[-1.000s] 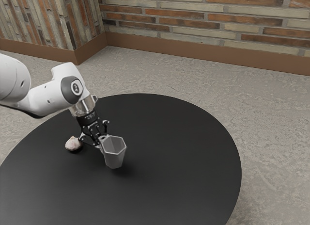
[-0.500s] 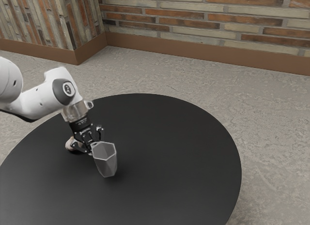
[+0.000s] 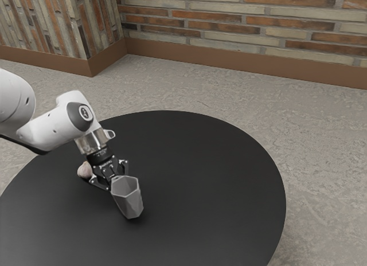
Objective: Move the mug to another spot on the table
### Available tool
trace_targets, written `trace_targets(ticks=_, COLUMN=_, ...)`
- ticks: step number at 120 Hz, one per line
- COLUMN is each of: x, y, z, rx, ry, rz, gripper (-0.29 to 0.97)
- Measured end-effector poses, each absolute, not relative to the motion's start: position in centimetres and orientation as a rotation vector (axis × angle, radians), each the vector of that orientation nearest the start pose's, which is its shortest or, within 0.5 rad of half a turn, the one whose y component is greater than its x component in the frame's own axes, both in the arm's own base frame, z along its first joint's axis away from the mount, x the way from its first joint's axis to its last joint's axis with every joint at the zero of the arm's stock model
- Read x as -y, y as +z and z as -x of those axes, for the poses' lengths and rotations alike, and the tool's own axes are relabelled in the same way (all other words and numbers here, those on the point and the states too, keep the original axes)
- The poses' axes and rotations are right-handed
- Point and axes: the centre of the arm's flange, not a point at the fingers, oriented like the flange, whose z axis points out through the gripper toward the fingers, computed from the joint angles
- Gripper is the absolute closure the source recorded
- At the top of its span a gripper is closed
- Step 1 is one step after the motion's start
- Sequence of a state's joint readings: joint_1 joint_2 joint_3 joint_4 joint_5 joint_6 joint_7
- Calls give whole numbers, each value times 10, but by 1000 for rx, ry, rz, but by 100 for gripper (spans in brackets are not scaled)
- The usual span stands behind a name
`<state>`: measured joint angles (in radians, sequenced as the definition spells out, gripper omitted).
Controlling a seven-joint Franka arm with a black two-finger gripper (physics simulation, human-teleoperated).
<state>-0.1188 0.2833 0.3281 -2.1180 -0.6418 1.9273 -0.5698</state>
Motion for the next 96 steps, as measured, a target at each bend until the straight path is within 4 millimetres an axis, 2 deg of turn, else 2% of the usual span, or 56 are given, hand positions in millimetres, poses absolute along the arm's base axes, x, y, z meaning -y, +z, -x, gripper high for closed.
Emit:
trace_targets(ticks=8, x=-68, y=259, z=-524, rx=1847, ry=882, rz=2839, gripper=71)
trace_targets(ticks=27, x=-67, y=258, z=-525, rx=1840, ry=883, rz=2861, gripper=45)
trace_targets(ticks=50, x=-67, y=261, z=-528, rx=1823, ry=850, rz=2893, gripper=22)
trace_targets(ticks=62, x=-71, y=267, z=-534, rx=1829, ry=778, rz=2916, gripper=14)
trace_targets(ticks=72, x=-80, y=274, z=-545, rx=1841, ry=633, rz=2937, gripper=9)
trace_targets(ticks=76, x=-90, y=284, z=-552, rx=1839, ry=541, rz=2948, gripper=8)
trace_targets(ticks=80, x=-103, y=302, z=-563, rx=1814, ry=425, rz=2965, gripper=7)
trace_targets(ticks=84, x=-115, y=333, z=-575, rx=1747, ry=298, rz=2994, gripper=6)
trace_targets(ticks=90, x=-130, y=394, z=-593, rx=1597, ry=124, rz=3028, gripper=5)
trace_targets(ticks=96, x=-138, y=449, z=-603, rx=1428, ry=23, rz=3045, gripper=4)
